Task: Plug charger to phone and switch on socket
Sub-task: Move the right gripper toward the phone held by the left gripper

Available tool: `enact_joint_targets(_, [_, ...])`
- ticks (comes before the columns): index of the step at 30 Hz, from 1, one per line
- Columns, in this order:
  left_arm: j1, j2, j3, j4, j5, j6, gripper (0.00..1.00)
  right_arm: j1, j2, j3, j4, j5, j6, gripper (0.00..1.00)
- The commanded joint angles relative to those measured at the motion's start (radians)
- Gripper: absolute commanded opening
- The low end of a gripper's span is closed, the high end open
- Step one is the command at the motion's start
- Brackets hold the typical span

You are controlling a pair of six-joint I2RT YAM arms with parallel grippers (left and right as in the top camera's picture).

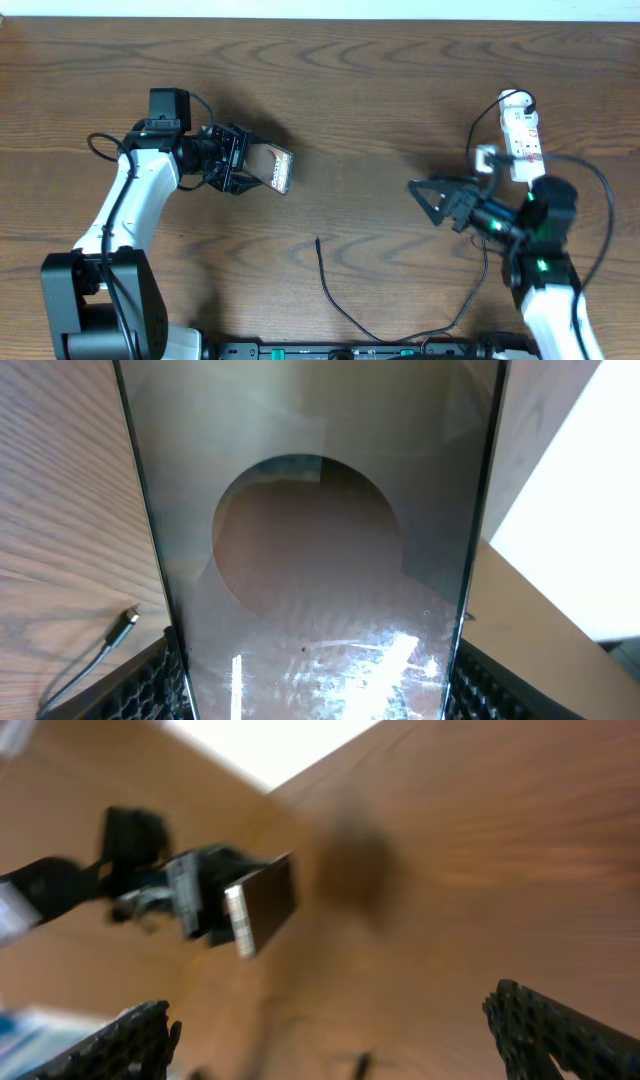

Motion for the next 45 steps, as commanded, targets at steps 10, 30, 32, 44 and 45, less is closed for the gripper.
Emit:
enact_joint_targets(10, [-0.016,-0.03,0.031,-0.109,-0.178,0.002,0.07,0.088,0.366,0.071,0.46,-0.223,0.432,0.99])
enact_joint_targets(30, [-0.125,-0.029,0.031,-0.116,-0.235,-0.066,0.07,0.598,0.388,0.071,0.33,0.405,0.647,0.87])
enact_joint_targets(32, [-0.14,-0.029,0.031,-0.116,-0.232,-0.069,0.07,0.632,0.388,0.071,0.324,0.473,0.657,0.86])
enact_joint_targets(44, [-0.264,-0.029,0.031,-0.114,-0.232,-0.159,0.07,0.72,0.389,0.071,0.285,0.594,0.633,0.84])
enact_joint_targets(45, [-0.274,-0.029,0.031,-0.114,-0.232,-0.163,0.08,0.721,0.389,0.071,0.284,0.594,0.628,0.83])
